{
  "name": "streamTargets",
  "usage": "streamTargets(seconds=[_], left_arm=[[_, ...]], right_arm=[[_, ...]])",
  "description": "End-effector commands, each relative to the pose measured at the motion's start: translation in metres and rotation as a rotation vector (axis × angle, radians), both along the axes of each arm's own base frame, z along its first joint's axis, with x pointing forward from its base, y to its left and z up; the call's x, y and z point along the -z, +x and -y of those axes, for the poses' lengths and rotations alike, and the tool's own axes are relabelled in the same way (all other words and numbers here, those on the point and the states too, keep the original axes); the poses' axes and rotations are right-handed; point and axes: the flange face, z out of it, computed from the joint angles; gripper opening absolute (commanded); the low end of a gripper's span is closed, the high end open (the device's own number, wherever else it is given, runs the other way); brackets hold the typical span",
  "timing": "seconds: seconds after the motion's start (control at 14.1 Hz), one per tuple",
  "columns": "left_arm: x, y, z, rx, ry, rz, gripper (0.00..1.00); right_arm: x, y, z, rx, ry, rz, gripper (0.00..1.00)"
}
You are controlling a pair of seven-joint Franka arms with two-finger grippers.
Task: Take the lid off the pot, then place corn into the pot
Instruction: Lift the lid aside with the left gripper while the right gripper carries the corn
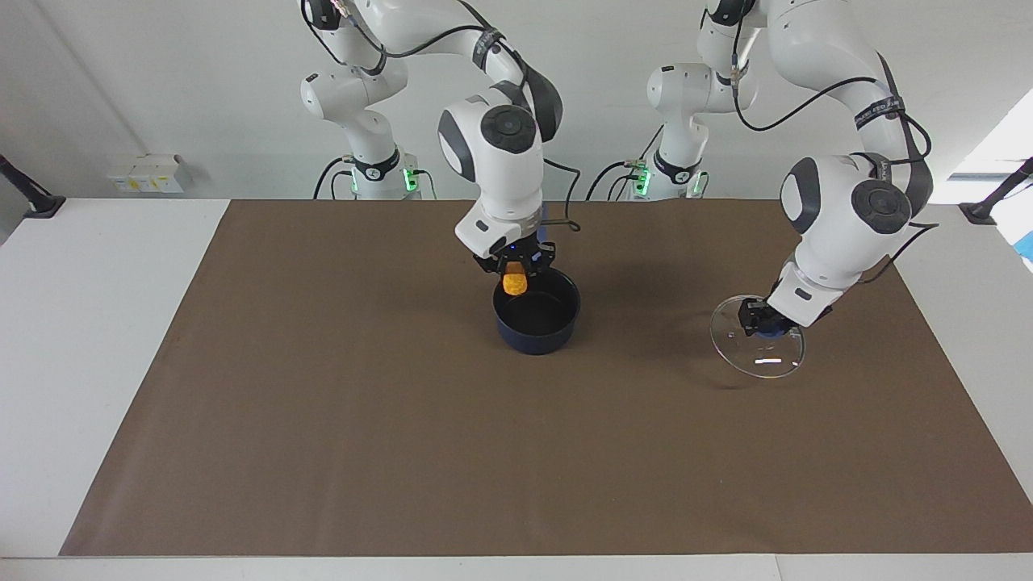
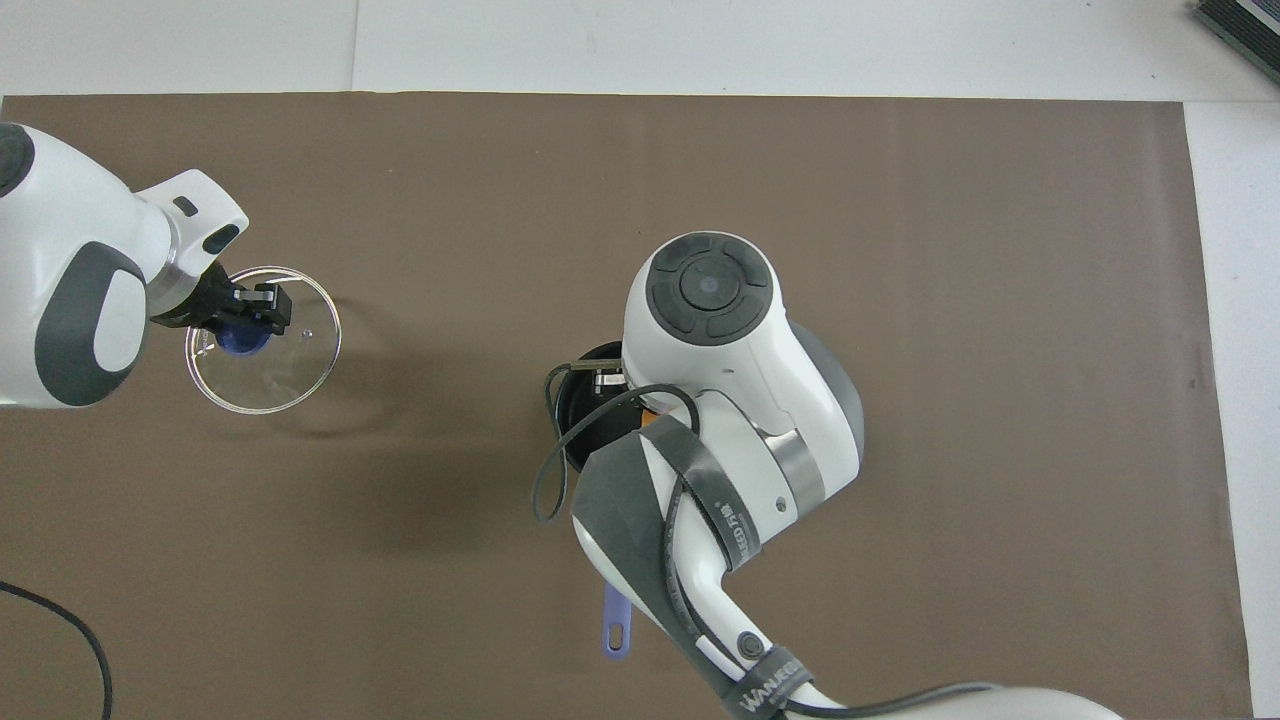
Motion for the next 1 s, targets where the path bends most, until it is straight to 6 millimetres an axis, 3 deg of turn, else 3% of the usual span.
streamTargets(seconds=[0.0,0.36,0.57,0.78,0.85,0.92], left_arm=[[0.01,-0.017,-0.026,0.025,-0.017,0.023,0.0],[0.042,-0.024,-0.064,0.035,-0.02,0.043,0.0],[0.052,-0.029,-0.069,0.026,-0.02,0.046,0.0],[0.066,-0.033,-0.072,0.025,-0.021,0.037,0.0],[0.066,-0.032,-0.072,0.027,-0.021,0.045,0.17],[0.066,-0.032,-0.071,0.03,-0.021,0.043,0.99]], right_arm=[[0.014,0.008,-0.015,0.009,0.023,0.013,0.0],[0.048,0.006,-0.025,-0.008,0.024,0.018,0.0],[0.057,0.007,-0.023,-0.002,0.029,0.025,0.0],[0.078,-0.003,-0.028,-0.016,0.014,0.007,0.1],[0.081,-0.004,-0.026,-0.015,0.012,0.004,0.11],[0.081,-0.004,-0.026,-0.017,0.013,0.004,0.13]])
